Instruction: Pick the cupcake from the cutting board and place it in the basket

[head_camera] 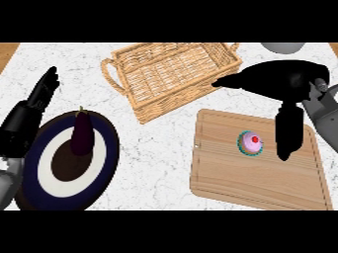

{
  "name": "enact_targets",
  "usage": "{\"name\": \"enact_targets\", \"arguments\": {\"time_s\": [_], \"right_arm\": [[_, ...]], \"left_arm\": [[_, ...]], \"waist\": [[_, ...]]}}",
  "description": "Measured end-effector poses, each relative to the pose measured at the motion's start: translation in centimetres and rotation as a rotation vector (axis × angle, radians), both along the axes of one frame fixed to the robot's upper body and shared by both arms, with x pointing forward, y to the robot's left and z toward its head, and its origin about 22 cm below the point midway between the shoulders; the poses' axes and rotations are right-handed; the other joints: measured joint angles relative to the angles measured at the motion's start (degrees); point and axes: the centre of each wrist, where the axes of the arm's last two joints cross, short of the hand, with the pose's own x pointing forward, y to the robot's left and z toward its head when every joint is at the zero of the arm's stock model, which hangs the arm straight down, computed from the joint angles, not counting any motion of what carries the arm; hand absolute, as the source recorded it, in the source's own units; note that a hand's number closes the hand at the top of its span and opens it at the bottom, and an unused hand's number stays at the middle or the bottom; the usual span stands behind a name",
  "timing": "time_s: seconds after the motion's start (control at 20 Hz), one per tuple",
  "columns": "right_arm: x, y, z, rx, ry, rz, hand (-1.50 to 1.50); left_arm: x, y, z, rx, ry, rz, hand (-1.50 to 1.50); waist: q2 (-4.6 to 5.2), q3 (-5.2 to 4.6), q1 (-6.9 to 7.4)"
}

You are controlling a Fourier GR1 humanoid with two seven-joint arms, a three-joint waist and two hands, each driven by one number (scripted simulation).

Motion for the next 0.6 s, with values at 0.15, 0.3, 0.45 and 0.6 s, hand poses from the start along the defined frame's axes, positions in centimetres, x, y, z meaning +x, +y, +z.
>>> {"name": "enact_targets", "arguments": {"time_s": [0.15, 0.3, 0.45, 0.6], "right_arm": [[0.2, -0.1, -1.8, -0.053, 0.019, 0.001, -1.5], [0.3, 0.1, -3.4, -0.096, 0.033, 0.007, -1.5], [0.4, -0.3, -5.0, -0.137, 0.043, 0.006, -1.5], [0.7, -0.7, -6.7, -0.158, 0.046, 0.006, -1.5]], "left_arm": [[0.0, -0.1, 0.2, 0.002, 0.005, -0.004, 0.0], [0.1, -0.1, 0.2, -0.002, 0.0, -0.004, 0.0], [-0.1, -0.2, 0.1, 0.001, 0.002, -0.001, 0.0], [-0.1, -0.2, 0.1, 0.002, 0.009, 0.003, 0.0]], "waist": [[0.01, 0.01, 0.11], [0.03, 0.01, 0.1], [0.04, 0.01, 0.17], [0.06, 0.03, 0.21]]}}
